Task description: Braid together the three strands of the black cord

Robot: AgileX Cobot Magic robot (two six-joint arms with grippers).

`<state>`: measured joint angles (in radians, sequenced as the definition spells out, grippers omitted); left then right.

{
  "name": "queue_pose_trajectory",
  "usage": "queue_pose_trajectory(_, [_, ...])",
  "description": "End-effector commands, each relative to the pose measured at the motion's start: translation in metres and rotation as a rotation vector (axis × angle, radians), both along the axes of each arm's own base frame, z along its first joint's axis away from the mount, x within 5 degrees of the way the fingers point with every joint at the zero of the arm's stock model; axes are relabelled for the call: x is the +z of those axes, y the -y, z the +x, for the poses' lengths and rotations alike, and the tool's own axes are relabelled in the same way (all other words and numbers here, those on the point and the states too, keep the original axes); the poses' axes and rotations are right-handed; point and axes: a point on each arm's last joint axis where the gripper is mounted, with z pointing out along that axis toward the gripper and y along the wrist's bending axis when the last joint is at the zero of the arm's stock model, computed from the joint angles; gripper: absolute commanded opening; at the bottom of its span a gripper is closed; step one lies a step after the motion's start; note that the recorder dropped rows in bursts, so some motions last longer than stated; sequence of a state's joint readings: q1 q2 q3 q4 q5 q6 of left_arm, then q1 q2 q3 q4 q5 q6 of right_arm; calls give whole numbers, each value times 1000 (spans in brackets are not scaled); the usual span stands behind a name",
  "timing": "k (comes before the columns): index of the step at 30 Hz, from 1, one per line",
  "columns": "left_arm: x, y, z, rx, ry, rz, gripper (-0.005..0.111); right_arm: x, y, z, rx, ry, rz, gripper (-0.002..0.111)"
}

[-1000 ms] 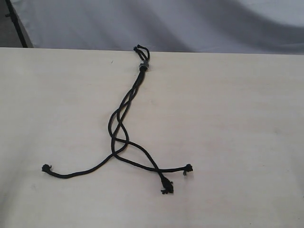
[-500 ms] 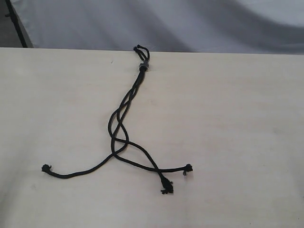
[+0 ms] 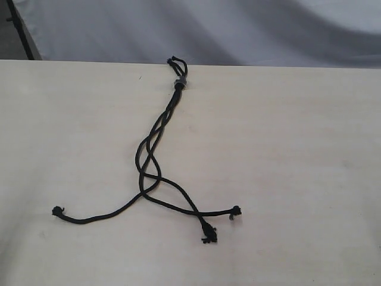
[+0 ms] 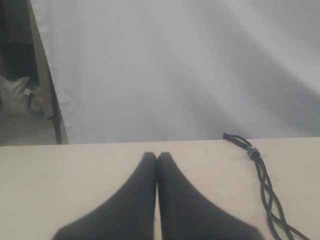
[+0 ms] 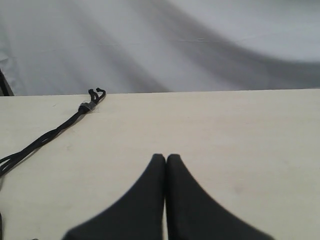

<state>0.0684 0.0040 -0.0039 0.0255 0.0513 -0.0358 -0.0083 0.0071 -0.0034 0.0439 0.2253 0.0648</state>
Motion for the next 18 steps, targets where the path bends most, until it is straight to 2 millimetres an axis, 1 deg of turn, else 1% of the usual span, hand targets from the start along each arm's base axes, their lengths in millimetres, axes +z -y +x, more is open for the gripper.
queue_pose_trajectory(1, [-1,0,0,1,1,-22,0,-1,0,0,-8,-2,-5,1])
queue_pose_trajectory(18, [-1,0,0,1,1,-22,0,-1,0,0,-7,-2,-11,1])
